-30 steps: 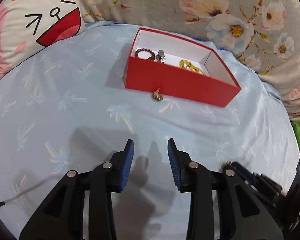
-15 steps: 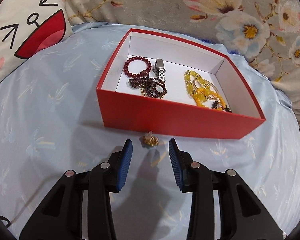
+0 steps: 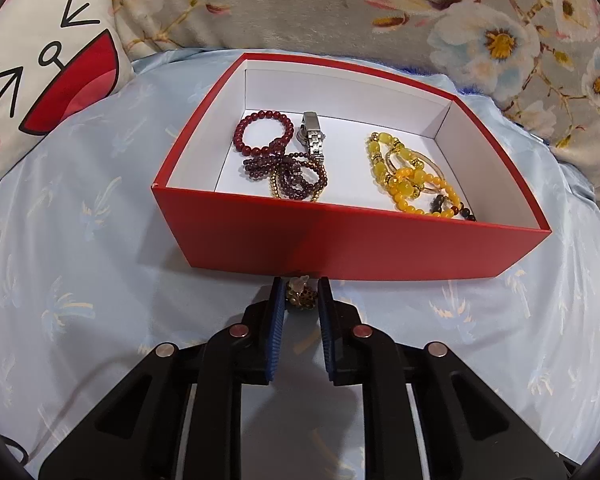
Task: Organize jewelry
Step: 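Grasp the small gold charm with the left tool while the right tool grasps the gold flower charm, then carry both gold charms into the red box and open both tools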
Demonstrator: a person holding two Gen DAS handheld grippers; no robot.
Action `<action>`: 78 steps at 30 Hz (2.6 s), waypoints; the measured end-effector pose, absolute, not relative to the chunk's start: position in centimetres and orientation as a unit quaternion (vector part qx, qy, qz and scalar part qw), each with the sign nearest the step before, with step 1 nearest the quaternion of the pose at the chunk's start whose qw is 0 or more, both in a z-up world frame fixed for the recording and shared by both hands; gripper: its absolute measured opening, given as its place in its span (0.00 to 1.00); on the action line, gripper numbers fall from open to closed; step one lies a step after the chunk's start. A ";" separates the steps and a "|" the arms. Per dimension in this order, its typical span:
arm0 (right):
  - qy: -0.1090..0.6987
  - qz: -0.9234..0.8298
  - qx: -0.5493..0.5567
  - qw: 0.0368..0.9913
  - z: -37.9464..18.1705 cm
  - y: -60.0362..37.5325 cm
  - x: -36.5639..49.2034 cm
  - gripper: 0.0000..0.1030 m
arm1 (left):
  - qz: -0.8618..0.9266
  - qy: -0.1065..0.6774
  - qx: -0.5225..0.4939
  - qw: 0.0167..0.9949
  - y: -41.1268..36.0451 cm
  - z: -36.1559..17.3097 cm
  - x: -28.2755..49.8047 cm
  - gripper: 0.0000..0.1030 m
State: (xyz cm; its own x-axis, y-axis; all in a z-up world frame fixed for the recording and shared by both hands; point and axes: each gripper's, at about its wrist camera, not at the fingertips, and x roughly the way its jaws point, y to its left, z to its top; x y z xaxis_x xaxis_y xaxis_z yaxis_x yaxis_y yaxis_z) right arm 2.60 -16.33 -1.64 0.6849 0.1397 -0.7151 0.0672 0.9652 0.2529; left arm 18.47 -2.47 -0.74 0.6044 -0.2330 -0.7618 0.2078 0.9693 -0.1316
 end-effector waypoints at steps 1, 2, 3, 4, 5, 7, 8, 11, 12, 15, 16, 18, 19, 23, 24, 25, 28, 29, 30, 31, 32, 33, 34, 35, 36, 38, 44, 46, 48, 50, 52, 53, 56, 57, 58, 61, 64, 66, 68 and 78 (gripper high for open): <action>0.396 0.020 0.130 0.909 -1.6 -16.3 2.6 0.18 | -0.123 0.424 -0.013 0.897 -2.5 -0.7 18.4 0.12; 0.396 0.020 0.130 0.909 -1.6 -16.3 2.6 0.18 | -0.124 0.425 -0.013 0.896 -2.6 -0.6 18.4 0.12; 0.396 0.020 0.131 0.909 -1.6 -16.3 2.6 0.18 | -0.125 0.427 -0.015 0.896 -2.5 -0.6 18.3 0.12; 0.396 0.020 0.131 0.909 -1.6 -16.3 2.6 0.18 | -0.126 0.427 -0.016 0.895 -2.5 -0.6 18.3 0.12; 0.396 0.020 0.131 0.909 -1.6 -16.3 2.6 0.18 | -0.127 0.427 -0.017 0.895 -2.5 -0.6 18.2 0.12; 0.395 0.020 0.131 0.909 -1.6 -16.3 2.5 0.18 | -0.129 0.427 -0.018 0.895 -2.4 -0.4 17.8 0.12; 0.394 0.020 0.132 0.910 -1.6 -16.4 2.5 0.18 | -0.130 0.426 -0.018 0.895 -2.3 -0.3 17.6 0.12; 0.389 0.020 0.135 0.911 -1.5 -16.5 2.4 0.18 | -0.134 0.423 -0.022 0.896 -2.0 0.4 16.5 0.12; 0.388 0.021 0.137 0.911 -1.4 -16.6 2.3 0.18 | -0.137 0.420 -0.023 0.897 -1.8 0.8 16.0 0.12; 0.387 0.018 0.141 0.911 -1.3 -16.8 2.2 0.18 | -0.141 0.416 -0.025 0.898 -1.2 1.6 14.5 0.12; 0.386 0.016 0.143 0.911 -1.2 -16.8 2.1 0.18 | -0.141 0.415 -0.027 0.898 -0.9 1.9 13.8 0.12; 0.386 0.012 0.150 0.910 -1.1 -17.1 2.0 0.18 | -0.142 0.413 -0.029 0.899 -0.4 2.3 12.7 0.12; 0.386 0.012 0.155 0.909 -1.0 -17.2 2.0 0.18 | -0.144 0.415 -0.033 0.898 -0.2 2.4 12.2 0.12; 0.378 0.008 0.151 0.913 -0.1 -17.0 2.0 0.18 | -0.148 0.417 -0.044 0.896 0.5 2.6 10.5 0.12; 0.375 0.009 0.151 0.915 0.3 -16.9 2.0 0.18 | -0.148 0.418 -0.044 0.895 0.6 2.7 10.1 0.12; 0.371 0.008 0.150 0.916 0.6 -16.9 2.1 0.18 | -0.150 0.417 -0.043 0.895 0.6 2.7 9.8 0.12; 0.369 0.008 0.143 0.918 1.3 -16.6 2.4 0.18 | -0.156 0.415 -0.040 0.895 0.6 2.9 8.7 0.12; 0.367 0.008 0.142 0.919 1.5 -16.4 2.5 0.18 | -0.158 0.415 -0.038 0.895 0.5 3.0 8.5 0.12; 0.366 0.008 0.142 0.920 1.7 -16.4 2.5 0.18 | -0.159 0.413 -0.037 0.896 0.6 3.1 8.2 0.12; 0.366 0.008 0.142 0.920 1.8 -16.4 2.6 0.18 | -0.160 0.413 -0.037 0.896 0.6 3.1 8.0 0.12; 0.366 0.008 0.141 0.920 1.9 -16.3 2.7 0.18 | -0.162 0.412 -0.038 0.896 0.6 3.2 7.9 0.12; 0.365 0.008 0.140 0.920 2.0 -16.2 2.7 0.18 | -0.162 0.412 -0.040 0.896 0.7 3.2 7.8 0.12; 0.365 0.009 0.139 0.921 2.1 -16.2 2.8 0.18 | -0.163 0.412 -0.040 0.896 0.7 3.2 7.7 0.12; 0.364 0.009 0.139 0.921 2.2 -16.2 2.8 0.18 | -0.164 0.412 -0.040 0.896 0.7 3.2 7.7 0.12; 0.363 0.010 0.139 0.921 2.3 -16.2 2.8 0.18 | -0.164 0.412 -0.040 0.896 0.7 3.2 7.7 0.12; 0.364 0.011 0.138 0.921 2.4 -16.1 3.0 0.18 | -0.165 0.412 -0.041 0.895 0.7 3.2 7.6 0.12; 0.366 0.012 0.137 0.920 2.3 -16.1 3.4 0.18 | -0.167 0.413 -0.040 0.894 0.6 2.9 7.7 0.12; 0.366 0.013 0.138 0.920 2.2 -16.1 3.5 0.18 | -0.168 0.415 -0.039 0.893 0.6 2.7 7.7 0.12; 0.367 0.012 0.138 0.920 2.2 -16.1 3.6 0.18 | -0.168 0.416 -0.038 0.893 0.4 2.5 7.8 0.12; 0.367 0.011 0.139 0.920 2.1 -16.2 3.8 0.18 | -0.167 0.416 -0.035 0.893 0.3 2.4 7.9 0.12; 0.367 0.010 0.141 0.919 2.0 -16.3 3.9 0.18 | -0.166 0.417 -0.033 0.893 0.2 2.2 8.0 0.12; 0.367 0.010 0.143 0.919 2.0 -16.3 4.0 0.18 | -0.166 0.418 -0.032 0.893 0.1 2.2 8.1 0.12; 0.367 0.011 0.143 0.919 2.0 -16.4 4.0 0.18 | -0.166 0.420 -0.031 0.892 0.0 2.0 8.2 0.12; 0.367 0.011 0.143 0.919 2.0 -16.3 4.0 0.18 | -0.166 0.420 -0.031 0.892 0.0 1.9 8.3 0.12; 0.367 0.011 0.142 0.919 2.0 -16.3 4.0 0.18 | -0.166 0.420 -0.031 0.892 -0.1 1.9 8.2 0.12; 0.367 0.011 0.143 0.919 2.1 -16.3 4.1 0.18 | -0.160 0.419 -0.025 0.894 -0.3 1.9 8.1 0.12; 0.366 0.012 0.143 0.920 2.2 -16.2 4.1 0.18 | -0.150 0.413 -0.011 0.898 -0.4 2.1 7.9 0.12; 0.364 0.012 0.141 0.921 2.5 -16.0 4.0 0.18 | -0.142 0.407 0.001 0.902 -0.7 2.4 7.7 0.12; 0.362 0.011 0.137 0.922 2.7 -15.8 3.9 0.18 | -0.131 0.402 0.017 0.906 -0.9 2.7 7.5 0.12; 0.346 0.016 0.120 0.930 4.4 -15.4 4.5 0.18 | -0.103 0.373 0.063 0.920 -1.7 4.9 7.5 0.12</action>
